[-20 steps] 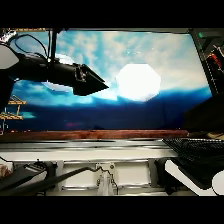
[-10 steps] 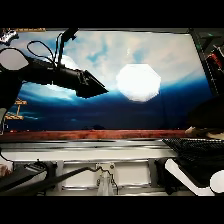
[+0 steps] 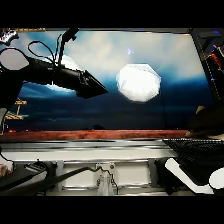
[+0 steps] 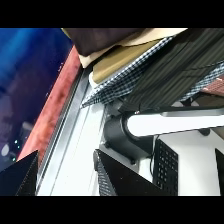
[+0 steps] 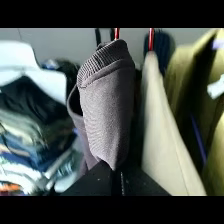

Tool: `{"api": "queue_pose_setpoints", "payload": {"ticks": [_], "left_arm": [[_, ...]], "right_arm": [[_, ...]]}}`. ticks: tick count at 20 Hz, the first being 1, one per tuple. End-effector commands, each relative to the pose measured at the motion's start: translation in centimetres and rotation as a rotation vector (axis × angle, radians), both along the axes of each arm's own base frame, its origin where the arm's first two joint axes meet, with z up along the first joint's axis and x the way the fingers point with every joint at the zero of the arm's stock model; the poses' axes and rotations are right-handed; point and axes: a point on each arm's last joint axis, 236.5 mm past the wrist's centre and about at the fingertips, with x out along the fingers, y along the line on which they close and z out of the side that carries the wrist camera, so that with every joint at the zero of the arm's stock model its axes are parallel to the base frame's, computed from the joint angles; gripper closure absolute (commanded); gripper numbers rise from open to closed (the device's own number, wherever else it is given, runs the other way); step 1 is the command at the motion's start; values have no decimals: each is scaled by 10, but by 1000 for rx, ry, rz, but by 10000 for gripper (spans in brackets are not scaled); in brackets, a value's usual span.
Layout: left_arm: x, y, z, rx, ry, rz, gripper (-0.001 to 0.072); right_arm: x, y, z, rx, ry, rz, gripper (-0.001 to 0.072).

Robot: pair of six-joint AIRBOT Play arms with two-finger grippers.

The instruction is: Fold the clothes and pants, and hang the long-sleeved shirts on hangers.

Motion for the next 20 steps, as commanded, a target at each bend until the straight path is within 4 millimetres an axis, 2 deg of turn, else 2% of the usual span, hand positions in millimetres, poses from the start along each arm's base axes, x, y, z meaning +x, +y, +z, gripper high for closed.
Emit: {"api": "queue_pose_setpoints", "payload": {"ticks": [1, 3, 4, 5, 7, 9, 10, 11, 12, 13, 15, 16, 18, 20], "left_arm": [[0, 0, 0, 0, 1, 0, 365], [0, 0, 0, 0, 1, 0, 365], [0, 0, 0, 0, 1, 0, 363], [0, 0, -1, 1, 1, -2, 341], [-2, 0, -1, 3, 6, -10, 323], [-1, 0, -1, 2, -1, -8, 324], [2, 0, 0, 0, -35, -10, 324], [11, 3, 0, 3, -83, 11, 326], [26, 8, 3, 6, -124, 66, 326], [48, 17, 6, 20, -181, 153, 326], [82, 42, 21, 44, -300, 307, 327], [89, 54, 31, 48, -343, 355, 327], [88, 76, 50, 56, -401, 412, 328], [85, 97, 64, 87, -443, 471, 327]], "right_arm": [[-4, -2, -26, 104, -3, -37, 504], [-12, 2, -22, 96, -13, -47, 111], [-16, 5, -11, 61, -25, -45, 72], [-16, 11, 10, -3, -65, -16, 72], [-4, 37, 68, -171, -228, 120, 72], [17, 83, 127, -301, -472, 349, 72], [31, 111, 147, -298, -614, 503, 72], [47, 137, 155, -251, -711, 648, 72], [69, 166, 155, -193, -736, 808, 73], [92, 196, 147, -160, -686, 956, 73], [136, 258, 103, -109, -455, 1230, 108], [153, 283, 69, -53, -318, 1330, 203], [171, 322, -1, 60, -77, 1477, 226], [179, 347, -67, 136, 124, 1563, 225]]}}
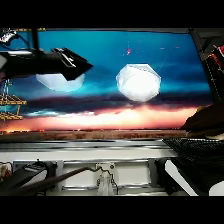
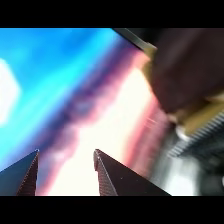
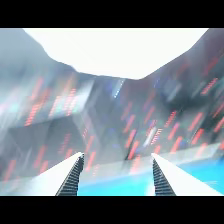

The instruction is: Fold the clothes and pants, and hang the long-sleeved shirts on hangers.

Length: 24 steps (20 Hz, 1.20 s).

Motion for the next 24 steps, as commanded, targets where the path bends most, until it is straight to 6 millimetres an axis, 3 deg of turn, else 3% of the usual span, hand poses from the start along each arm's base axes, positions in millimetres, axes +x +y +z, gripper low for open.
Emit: {"api": "queue_pose_setpoints", "payload": {"ticks": [1, 4, 7, 9, 11, 24], "left_arm": [[7, 41, 27, 49, -116, 141, 327], [-3, 48, 38, 35, -114, 163, 327], [-5, 48, 39, 35, -119, 164, 327], [-4, 48, 38, 35, -116, 163, 327], [-4, 48, 38, 36, -116, 164, 327], [-4, 48, 38, 35, -116, 163, 327]], "right_arm": [[7, 74, -108, -130, 290, 294, 225], [10, 92, -191, -100, 422, 360, 224], [1, 99, -277, -49, 628, 404, 225], [-3, 95, -306, -51, 697, 394, 225], [-4, 88, -316, -73, 725, 375, 225], [-4, 86, -317, -80, 726, 370, 225]]}}
